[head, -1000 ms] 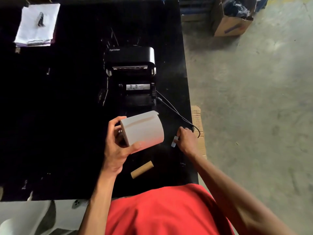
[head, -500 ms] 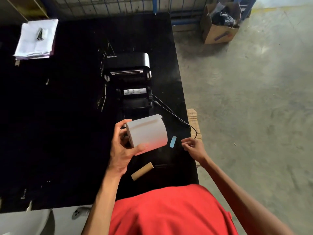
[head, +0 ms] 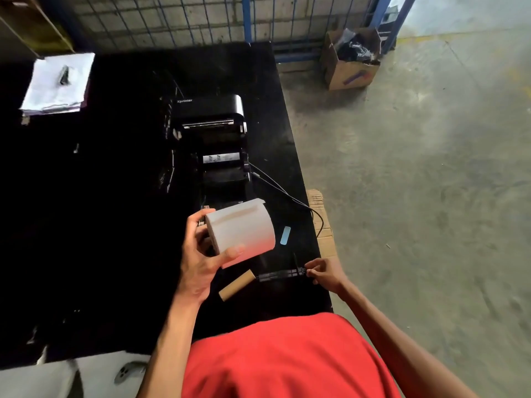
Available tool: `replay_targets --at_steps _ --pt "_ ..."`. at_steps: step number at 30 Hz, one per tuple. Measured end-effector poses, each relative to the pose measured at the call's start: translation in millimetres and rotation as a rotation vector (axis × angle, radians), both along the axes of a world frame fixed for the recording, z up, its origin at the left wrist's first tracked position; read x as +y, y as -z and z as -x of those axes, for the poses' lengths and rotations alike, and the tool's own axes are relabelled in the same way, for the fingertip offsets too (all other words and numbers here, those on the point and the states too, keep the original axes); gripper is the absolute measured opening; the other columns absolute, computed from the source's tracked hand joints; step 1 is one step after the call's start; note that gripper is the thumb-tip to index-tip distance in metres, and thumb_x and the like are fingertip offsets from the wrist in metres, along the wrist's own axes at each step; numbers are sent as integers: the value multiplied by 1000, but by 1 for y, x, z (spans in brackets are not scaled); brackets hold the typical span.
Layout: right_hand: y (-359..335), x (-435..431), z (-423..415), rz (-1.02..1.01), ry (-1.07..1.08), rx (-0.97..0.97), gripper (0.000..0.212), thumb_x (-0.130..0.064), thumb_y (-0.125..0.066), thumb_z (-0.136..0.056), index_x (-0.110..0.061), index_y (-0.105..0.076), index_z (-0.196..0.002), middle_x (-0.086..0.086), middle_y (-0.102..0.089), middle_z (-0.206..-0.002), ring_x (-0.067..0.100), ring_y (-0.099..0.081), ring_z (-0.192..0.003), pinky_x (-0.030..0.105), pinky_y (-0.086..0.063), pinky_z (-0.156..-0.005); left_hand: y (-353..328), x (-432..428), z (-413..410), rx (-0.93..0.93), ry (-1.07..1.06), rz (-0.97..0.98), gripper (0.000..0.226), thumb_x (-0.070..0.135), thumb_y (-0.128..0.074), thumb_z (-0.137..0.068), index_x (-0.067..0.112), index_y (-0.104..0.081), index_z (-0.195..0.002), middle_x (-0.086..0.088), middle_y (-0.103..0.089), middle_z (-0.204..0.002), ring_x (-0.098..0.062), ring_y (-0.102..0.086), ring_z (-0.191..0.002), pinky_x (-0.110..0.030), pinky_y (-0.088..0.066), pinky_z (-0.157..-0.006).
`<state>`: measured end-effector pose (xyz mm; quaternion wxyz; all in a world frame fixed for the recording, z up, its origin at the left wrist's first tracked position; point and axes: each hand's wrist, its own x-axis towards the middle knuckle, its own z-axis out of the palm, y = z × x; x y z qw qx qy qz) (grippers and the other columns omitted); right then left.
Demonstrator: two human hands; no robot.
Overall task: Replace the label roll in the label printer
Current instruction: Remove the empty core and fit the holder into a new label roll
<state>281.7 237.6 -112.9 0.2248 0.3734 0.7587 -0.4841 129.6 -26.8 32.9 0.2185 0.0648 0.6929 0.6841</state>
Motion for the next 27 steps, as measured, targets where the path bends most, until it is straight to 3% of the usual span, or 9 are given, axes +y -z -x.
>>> replay_targets --at_steps 4,7,12,17,20,22,27 --pt "1 -4 -1 19 41 42 24 -17 -70 -96 -5 -73 -116 18 -76 -107 33 -74 -94 47 -59 -91 -3 -10 -8 -6 -13 11 96 27 -93 -50 30 -48 -135 -12 -60 -128 -27 -64 -116 -44 -63 -79" --pt "1 -8 -1 21 32 72 21 -18 -72 -94 -7 -75 -112 14 -77 -102 23 -71 -80 42 -59 -87 -4 -14 -11 -6 -31 16 96 27 -93 -49 30 -49 -134 -14 -59 -128 -29 -63 -117 -48 -63 -80" --pt "0 -13 -5 134 128 133 18 -13 -71 -94 0 -74 -105 14 -70 -81 19 -62 -75 28 -51 -68 -4 -20 -15 -6 -66 22 98 28 -93 -46 29 -49 -134 -14 -59 -128 -28 -64 -116 -55 -61 -86" --pt "-9 -5 -19 240 196 243 17 -11 -63 -99 1 -71 -107 4 -65 -79 10 -58 -74 17 -46 -65 1 -27 -15 -35 -63 16 99 28 -93 -46 30 -49 -134 -9 -60 -126 -16 -66 -111 -55 -60 -89" --pt "-25 8 -23 286 230 317 13 -12 -60 -101 -8 -71 -106 -3 -65 -80 3 -59 -71 14 -48 -65 3 -29 -12 -53 -58 5 98 25 -93 -46 31 -49 -134 -10 -61 -128 -21 -66 -114 -51 -61 -87" --pt "-40 17 -21 316 250 393 14 -11 -58 -102 -9 -71 -105 0 -66 -84 8 -59 -77 19 -48 -70 3 -27 -10 -60 -53 -9 97 25 -93 -46 31 -50 -133 -11 -61 -128 -24 -65 -115 -51 -61 -87" --pt "-92 24 0 396 335 622 19 -22 -62 -94 -14 -74 -105 -3 -68 -83 6 -62 -76 17 -51 -70 4 -22 -1 -91 -21 -67 98 20 -93 -48 27 -49 -135 -17 -60 -131 -36 -62 -120 -65 -56 -89"
